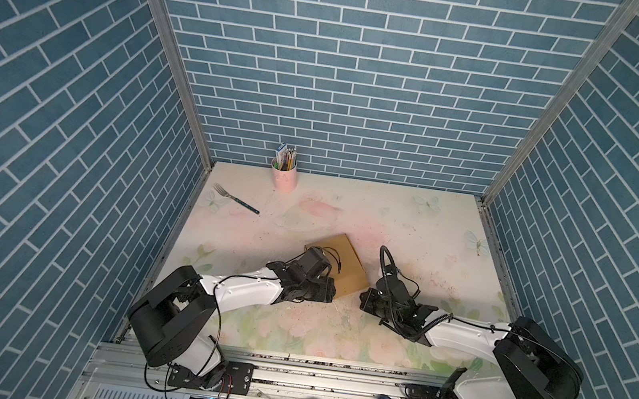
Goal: Fold the paper box
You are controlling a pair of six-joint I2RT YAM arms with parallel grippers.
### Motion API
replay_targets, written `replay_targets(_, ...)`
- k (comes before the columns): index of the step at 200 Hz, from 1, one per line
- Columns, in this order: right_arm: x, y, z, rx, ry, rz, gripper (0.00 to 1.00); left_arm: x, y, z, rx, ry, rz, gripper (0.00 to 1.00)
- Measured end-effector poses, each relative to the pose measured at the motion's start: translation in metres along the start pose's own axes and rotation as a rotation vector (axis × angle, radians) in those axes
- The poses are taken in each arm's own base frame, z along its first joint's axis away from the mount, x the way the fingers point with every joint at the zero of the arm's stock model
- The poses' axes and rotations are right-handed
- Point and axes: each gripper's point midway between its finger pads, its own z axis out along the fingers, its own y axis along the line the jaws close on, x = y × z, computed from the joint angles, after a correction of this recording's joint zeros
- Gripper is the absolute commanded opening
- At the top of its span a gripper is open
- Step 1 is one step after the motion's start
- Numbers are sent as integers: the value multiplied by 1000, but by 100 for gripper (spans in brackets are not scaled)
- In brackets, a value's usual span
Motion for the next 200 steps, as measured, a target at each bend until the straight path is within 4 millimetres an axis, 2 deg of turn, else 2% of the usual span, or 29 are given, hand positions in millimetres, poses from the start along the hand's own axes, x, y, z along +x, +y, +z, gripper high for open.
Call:
replay_targets(42, 2, -3, 0, 14, 9, -3, 10, 1, 2, -13, -6, -13, 8, 71)
replay_targets(82, 6, -8, -4, 23, 16, -3, 10, -8, -1, -48, -3, -86, 35, 72)
replay_targets(116, 10, -15, -7, 33, 24, -4, 10, -16, 13, -63, -55, -106, 44, 73)
replay_targets(136, 12, -16, -8, 34, 25, -4, 10, -32, 21, -70, -93, -120, 41, 73)
replay_targets(171, 13, -18, -13, 26, 22, -4, 10, -80, 22, -79, -111, -184, 43, 73)
replay_targets(200, 16, -20, -16, 14, 27, -12, 10, -108, 22, -67, -123, -181, 57, 73)
